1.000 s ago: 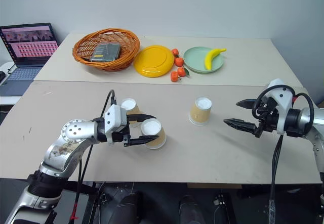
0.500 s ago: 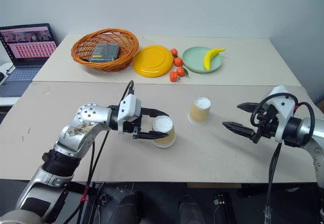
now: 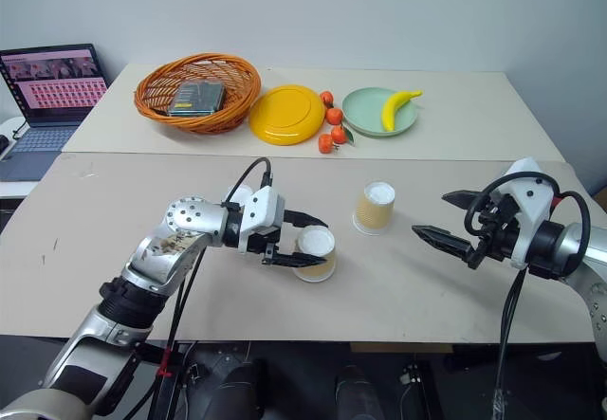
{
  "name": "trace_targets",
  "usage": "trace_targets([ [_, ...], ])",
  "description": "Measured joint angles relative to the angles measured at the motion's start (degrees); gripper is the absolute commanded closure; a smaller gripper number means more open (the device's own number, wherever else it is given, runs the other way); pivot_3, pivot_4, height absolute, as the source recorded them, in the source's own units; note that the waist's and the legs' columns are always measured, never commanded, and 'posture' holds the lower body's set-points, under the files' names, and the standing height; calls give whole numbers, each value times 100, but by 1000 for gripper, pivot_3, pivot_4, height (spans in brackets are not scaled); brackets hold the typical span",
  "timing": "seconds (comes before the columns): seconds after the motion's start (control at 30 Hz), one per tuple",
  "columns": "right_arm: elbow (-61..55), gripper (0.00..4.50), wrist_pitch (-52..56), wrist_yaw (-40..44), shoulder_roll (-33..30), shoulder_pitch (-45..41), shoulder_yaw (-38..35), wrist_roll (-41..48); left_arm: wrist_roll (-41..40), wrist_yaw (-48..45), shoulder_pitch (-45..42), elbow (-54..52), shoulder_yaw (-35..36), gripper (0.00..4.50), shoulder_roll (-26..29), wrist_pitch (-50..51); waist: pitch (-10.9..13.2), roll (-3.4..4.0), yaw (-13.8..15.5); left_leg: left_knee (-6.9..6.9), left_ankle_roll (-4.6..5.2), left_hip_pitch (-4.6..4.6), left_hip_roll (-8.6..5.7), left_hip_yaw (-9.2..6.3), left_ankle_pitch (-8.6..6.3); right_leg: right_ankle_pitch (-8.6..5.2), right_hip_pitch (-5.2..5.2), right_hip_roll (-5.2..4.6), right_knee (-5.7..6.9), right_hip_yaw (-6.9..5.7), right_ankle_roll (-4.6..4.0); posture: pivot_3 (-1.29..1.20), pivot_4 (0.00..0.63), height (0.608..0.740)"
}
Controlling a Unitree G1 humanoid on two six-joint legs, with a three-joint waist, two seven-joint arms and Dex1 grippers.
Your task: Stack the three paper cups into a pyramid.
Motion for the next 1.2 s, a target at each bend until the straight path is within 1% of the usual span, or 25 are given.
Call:
trace_targets([
  [0.33,-38,0,109,-76,-51,-60,-8,154,304,113,-40,209,-4,1768,-72,-22,0,0,3,0,0,-1,-1,-1,0,0,0,0,0,0,0,0,150,732],
  [0.4,-38,0,117,-89,-71,-91,-8,156,320,151,-40,211,-4,943,-89,-21,0,0,2,0,0,-1,0,-2,0,0,0,0,0,-1,0,0,150,732],
  [0.43,-37,0,121,-90,-76,-103,-8,156,330,169,-40,212,-4,795,-96,-21,0,0,2,0,0,-1,-1,-2,0,0,0,0,0,-1,0,0,150,732],
  [0.47,-37,0,126,-90,-77,-119,-8,157,335,185,-40,212,-4,354,-103,-20,0,0,1,0,0,-1,-1,-2,0,0,0,0,0,-1,0,0,150,732],
  [0.5,-37,0,128,-90,-78,-136,-8,157,336,199,-40,213,-4,90,-113,-20,0,0,2,0,0,-1,-1,-2,0,0,0,0,0,-1,0,0,150,732],
  [0.77,-9,0,130,-53,-136,-173,-4,159,291,183,-39,209,15,90,-99,-8,0,0,2,0,0,-1,-1,-2,0,0,0,0,0,-1,0,0,150,732],
  [0.93,7,0,130,-16,-145,-212,3,160,-211,34,-66,-128,347,90,18,401,0,0,-2,-1,0,-2,0,-3,0,0,-2,0,0,-2,1,0,150,732],
  [1.1,34,0,130,172,-159,-232,16,197,-834,7,-184,-811,828,90,486,1242,0,0,-5,-1,0,-3,0,-4,0,-3,-2,0,0,-2,6,0,150,732],
  [1.2,57,0,130,414,-175,-281,47,287,-1229,-14,-206,-1239,1113,90,917,1834,1,-1,-18,-2,0,-4,0,-4,0,-6,-3,0,0,-2,10,0,150,732],
])
